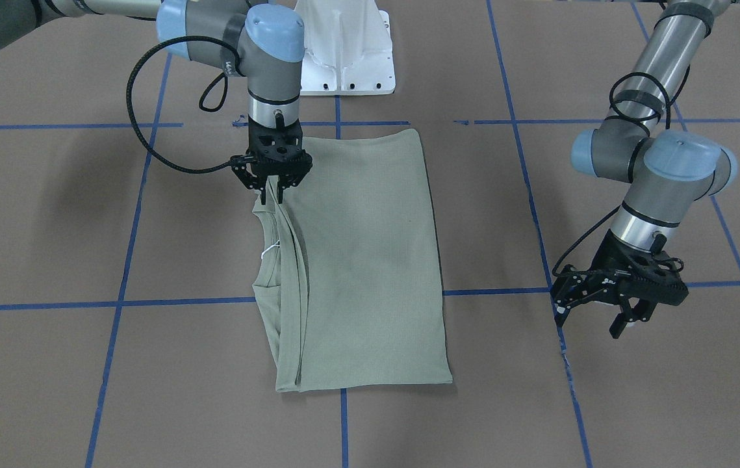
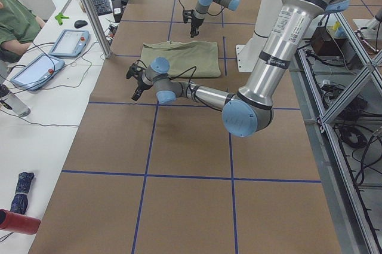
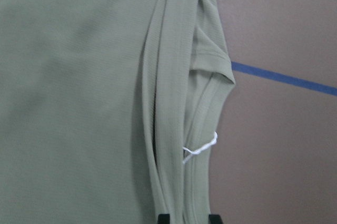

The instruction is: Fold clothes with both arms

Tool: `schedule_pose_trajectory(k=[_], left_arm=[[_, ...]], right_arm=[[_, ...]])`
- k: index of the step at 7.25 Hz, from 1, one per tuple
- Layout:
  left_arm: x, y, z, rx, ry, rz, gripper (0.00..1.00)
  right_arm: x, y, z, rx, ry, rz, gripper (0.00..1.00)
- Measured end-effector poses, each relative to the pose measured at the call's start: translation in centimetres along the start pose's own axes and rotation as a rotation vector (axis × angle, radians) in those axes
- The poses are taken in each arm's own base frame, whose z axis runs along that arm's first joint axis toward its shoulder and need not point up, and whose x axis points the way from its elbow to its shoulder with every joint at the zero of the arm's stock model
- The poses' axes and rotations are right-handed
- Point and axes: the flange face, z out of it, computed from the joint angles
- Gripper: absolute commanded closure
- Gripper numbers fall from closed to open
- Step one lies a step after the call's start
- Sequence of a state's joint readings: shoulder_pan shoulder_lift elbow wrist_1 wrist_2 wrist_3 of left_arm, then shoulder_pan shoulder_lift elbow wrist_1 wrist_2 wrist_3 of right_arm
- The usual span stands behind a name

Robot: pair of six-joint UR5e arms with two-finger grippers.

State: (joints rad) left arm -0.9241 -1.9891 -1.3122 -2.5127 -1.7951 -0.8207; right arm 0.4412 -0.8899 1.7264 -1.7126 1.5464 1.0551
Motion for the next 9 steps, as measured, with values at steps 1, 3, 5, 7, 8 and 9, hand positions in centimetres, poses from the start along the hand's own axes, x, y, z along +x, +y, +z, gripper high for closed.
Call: schedule_pose_trajectory(k=[1, 3, 5, 7, 8, 9], left_arm=[[0.1, 0.2, 0.0, -0.014, 0.012, 0.0, 0.0], [0.4, 0.3, -0.1, -0.029, 0.031, 0.0, 0.0], [0.5, 0.3, -0.1, -0.032, 0.035, 0.0, 0.0], [0.4, 0.3, -0.1, -0.033, 0.035, -0.001, 0.0], [0.4, 0.3, -0.1, -0.034, 0.034, -0.001, 0.0], [0.4, 0.4, -0.1, -0.034, 0.033, 0.0, 0.0]], right_arm=[[-1.5, -2.0, 0.5, 0.013, -0.027, 0.017, 0.42], [-3.1, -3.9, 2.5, 0.01, -0.031, 0.031, 0.37], [-3.1, -4.0, 3.9, -0.002, -0.01, 0.028, 0.26], [-2.6, -4.1, 5.0, -0.013, 0.012, 0.016, 0.26], [-2.3, -4.1, 5.7, -0.019, 0.025, 0.01, 0.26], [-2.0, -4.1, 6.2, -0.027, 0.036, 0.005, 0.28]])
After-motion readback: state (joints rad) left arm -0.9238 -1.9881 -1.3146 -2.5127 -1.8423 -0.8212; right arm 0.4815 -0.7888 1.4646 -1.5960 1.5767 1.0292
